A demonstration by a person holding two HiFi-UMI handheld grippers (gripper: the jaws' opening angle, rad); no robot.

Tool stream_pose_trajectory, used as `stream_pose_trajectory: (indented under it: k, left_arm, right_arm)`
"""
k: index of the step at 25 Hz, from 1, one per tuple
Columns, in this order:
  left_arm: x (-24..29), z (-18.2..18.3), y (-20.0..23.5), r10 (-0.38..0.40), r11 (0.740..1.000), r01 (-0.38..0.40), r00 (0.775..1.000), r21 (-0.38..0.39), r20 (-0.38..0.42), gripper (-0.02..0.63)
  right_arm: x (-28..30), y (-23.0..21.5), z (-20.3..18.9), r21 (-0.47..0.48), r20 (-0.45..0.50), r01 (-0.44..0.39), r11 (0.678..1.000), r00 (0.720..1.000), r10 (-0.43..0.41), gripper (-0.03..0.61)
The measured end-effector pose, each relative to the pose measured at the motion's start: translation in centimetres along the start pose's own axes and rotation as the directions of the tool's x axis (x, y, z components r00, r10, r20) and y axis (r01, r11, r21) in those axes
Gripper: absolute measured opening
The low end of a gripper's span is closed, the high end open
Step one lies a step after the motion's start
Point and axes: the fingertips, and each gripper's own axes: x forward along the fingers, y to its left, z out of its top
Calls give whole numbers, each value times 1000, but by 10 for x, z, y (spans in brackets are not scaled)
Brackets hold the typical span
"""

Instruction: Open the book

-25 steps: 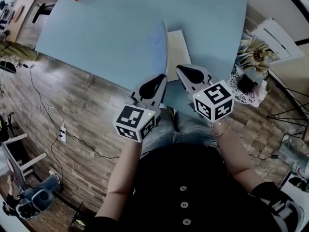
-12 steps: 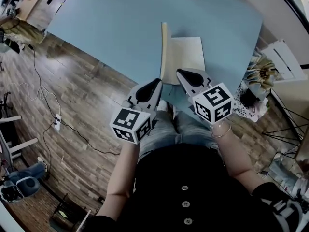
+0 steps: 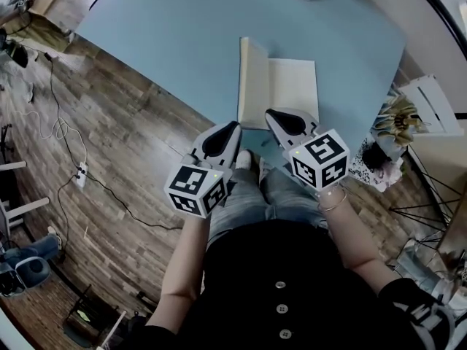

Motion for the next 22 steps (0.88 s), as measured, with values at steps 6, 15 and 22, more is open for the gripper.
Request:
stream_pose_trajectory:
  k: [6,15,22]
  left_arm:
    - [-3,-9,15,34,998,-34,999,-49,3,23]
    - [-8,-27,43,90,990,-93,995,-108,-31,25]
    - [-9,-44,59,127,979,-134,990,-152,-55,25]
  right_arm:
    - [11,2,-5,-5,-27,-22,1000,999,22,2]
    - [30,12,-17,-17,-79,-70,997,995,69,2]
    - [46,21,-27,-20,-120,-108,994,987,105,2]
